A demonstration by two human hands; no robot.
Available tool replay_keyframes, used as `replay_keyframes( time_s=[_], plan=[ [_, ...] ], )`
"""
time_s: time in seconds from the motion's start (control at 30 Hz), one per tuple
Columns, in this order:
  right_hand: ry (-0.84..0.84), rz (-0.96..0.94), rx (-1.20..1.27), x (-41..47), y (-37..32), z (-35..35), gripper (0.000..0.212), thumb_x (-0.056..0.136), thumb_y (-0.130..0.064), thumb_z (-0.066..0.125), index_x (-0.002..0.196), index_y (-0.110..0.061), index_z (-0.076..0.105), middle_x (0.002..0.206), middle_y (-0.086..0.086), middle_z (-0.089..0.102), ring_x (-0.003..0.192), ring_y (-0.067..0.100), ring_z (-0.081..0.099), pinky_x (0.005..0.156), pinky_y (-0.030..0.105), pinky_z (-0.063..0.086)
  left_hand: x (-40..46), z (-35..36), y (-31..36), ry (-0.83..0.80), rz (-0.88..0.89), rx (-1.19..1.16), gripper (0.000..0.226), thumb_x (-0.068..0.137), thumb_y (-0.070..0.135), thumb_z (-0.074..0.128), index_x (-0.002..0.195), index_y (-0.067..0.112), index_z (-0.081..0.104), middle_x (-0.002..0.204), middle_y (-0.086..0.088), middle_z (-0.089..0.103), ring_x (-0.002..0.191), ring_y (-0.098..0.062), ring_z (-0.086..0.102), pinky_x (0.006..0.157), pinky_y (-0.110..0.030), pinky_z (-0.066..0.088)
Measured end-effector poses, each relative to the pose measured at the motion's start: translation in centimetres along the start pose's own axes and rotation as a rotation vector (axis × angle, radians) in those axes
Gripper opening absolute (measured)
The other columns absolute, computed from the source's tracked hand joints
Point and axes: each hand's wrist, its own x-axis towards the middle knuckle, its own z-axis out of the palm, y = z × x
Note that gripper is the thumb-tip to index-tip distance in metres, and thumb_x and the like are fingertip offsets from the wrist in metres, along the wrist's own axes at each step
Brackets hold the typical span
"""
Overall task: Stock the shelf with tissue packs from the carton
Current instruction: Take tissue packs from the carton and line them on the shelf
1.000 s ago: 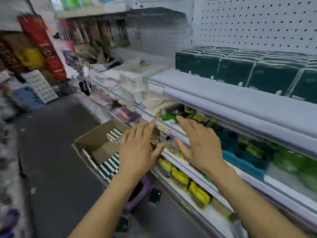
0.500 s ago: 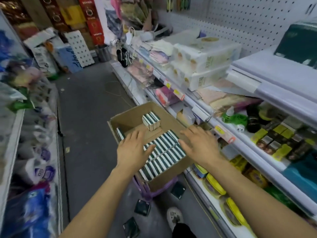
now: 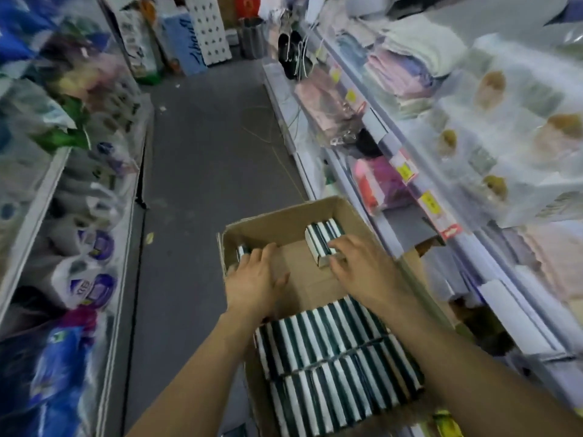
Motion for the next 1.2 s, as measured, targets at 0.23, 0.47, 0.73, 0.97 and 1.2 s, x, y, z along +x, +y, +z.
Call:
replay_keyframes(
  time_s=[0.23, 0.47, 0.73, 0.97, 1.2],
  plan=[
    [-0.206, 0.049, -0.025, 7.7, 4.2, 11.0, 0.033, 0.094, -0.024, 0.051, 0.125, -0.02, 0.059, 0.124, 0.005, 0.055, 0.109, 0.024, 0.054, 0.083, 0.039, 0.049, 7.3, 8.7, -4.0, -0.11, -0.124, 0.05, 0.062, 0.097, 0.045, 0.048, 0.149, 0.019, 0.027, 0.15, -0.005, 0.033, 0.136, -0.028, 0.032, 0.103, -0.041, 0.039],
    [-0.314, 0.06, -0.227, 11.1, 6.0, 17.6, 0.037, 0.095, -0.021, 0.047, 0.132, -0.018, 0.049, 0.125, 0.005, 0.052, 0.113, 0.024, 0.049, 0.081, 0.036, 0.047, 9.7, 14.4, -5.8, -0.153, -0.268, 0.015, 0.084, 0.096, 0.038, 0.054, 0.156, 0.012, 0.002, 0.162, -0.016, 0.004, 0.148, -0.035, 0.015, 0.117, -0.041, 0.027],
    [-0.309, 0.205, -0.472, 13.5, 6.1, 20.8, 0.044, 0.094, -0.033, 0.056, 0.125, -0.005, 0.043, 0.1, 0.005, 0.065, 0.086, 0.021, 0.064, 0.071, 0.034, 0.035, 12.7, 16.8, -6.1, -0.179, -0.294, 0.278, 0.091, 0.098, 0.033, 0.054, 0.155, 0.024, -0.015, 0.161, -0.018, -0.004, 0.124, -0.033, 0.042, 0.087, -0.034, 0.047],
    [-0.36, 0.211, -0.362, 13.3, 6.4, 19.9, 0.017, 0.093, -0.033, 0.056, 0.092, -0.016, 0.06, 0.099, 0.003, 0.068, 0.085, 0.02, 0.065, 0.061, 0.025, 0.034, 13.2, 17.6, -6.1, -0.167, -0.323, 0.134, 0.08, 0.101, 0.025, 0.044, 0.155, 0.033, -0.014, 0.131, -0.013, 0.052, 0.107, -0.029, 0.056, 0.079, -0.037, 0.041],
    [-0.25, 0.321, -0.032, 9.8, 5.7, 15.7, 0.038, 0.09, -0.046, 0.053, 0.106, -0.013, 0.05, 0.105, 0.009, 0.063, 0.094, 0.03, 0.062, 0.065, 0.031, 0.035, 11.5, 13.6, -4.4, -0.137, -0.189, -0.134, 0.064, 0.103, 0.023, 0.042, 0.153, 0.05, 0.011, 0.124, -0.009, 0.045, 0.084, -0.028, 0.062, 0.071, -0.041, 0.057]
  ],
)
